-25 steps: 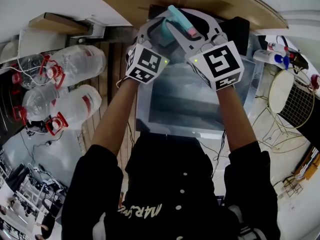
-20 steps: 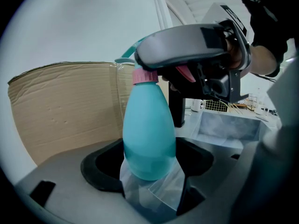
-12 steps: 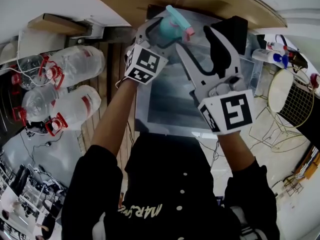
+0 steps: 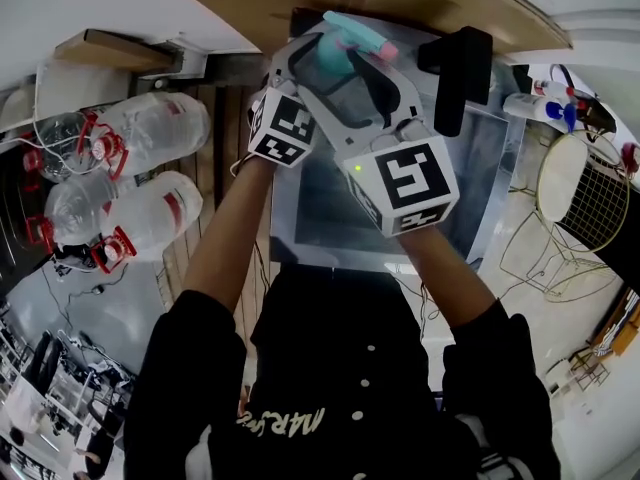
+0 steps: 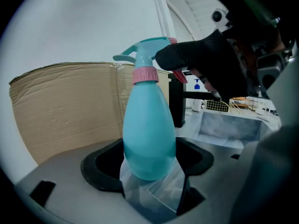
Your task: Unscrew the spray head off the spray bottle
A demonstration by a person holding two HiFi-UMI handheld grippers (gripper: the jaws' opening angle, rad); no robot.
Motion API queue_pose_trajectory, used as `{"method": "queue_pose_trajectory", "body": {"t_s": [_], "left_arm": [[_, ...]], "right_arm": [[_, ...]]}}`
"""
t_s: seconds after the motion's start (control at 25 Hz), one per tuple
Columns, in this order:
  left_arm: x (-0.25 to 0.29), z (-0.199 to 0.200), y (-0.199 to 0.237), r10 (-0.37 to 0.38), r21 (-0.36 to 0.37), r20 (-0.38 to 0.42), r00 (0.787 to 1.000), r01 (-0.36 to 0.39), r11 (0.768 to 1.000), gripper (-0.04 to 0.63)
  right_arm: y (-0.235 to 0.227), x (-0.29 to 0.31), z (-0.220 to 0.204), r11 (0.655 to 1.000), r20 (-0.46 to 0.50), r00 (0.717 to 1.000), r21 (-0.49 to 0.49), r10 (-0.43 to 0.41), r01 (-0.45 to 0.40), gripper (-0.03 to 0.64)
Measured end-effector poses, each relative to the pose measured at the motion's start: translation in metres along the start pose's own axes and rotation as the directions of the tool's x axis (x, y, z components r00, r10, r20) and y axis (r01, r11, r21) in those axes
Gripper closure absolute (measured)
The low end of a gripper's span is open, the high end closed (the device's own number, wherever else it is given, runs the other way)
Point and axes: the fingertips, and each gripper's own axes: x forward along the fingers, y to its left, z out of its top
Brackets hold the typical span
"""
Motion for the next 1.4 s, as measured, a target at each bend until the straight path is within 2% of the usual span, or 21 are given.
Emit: {"method": "queue_pose_trajectory", "body": {"t_s": [0.12, 0.32, 0.6, 1.4], "left_arm": [[0.002, -0.007, -0.001, -0.006, 0.007, -0.018, 1.0, 0.006, 1.0, 0.232], [0.0, 0.007, -0.001, 0.0, 0.003, 0.013, 1.0, 0.0, 1.0, 0.232], [0.001, 0.007, 0.001, 0.006, -0.003, 0.01, 1.0, -0.006, 1.0, 0.232], [0.0, 0.006, -0.002, 0.012, 0.003, 0.004, 1.0, -0.012, 1.0, 0.232]], "right_arm": [[-0.009, 0.003, 0.0, 1.0, 0.0, 1.0, -0.012, -0.027, 0.027, 0.342], [-0.012, 0.001, -0.001, 0.997, -0.019, 0.998, -0.058, -0.06, 0.059, 0.345], [-0.015, 0.004, -0.001, 0.993, -0.037, 0.996, -0.087, -0.079, 0.076, 0.348], [-0.03, 0.013, 0.002, 0.989, -0.032, 0.993, -0.096, -0.117, 0.113, 0.347]]}}
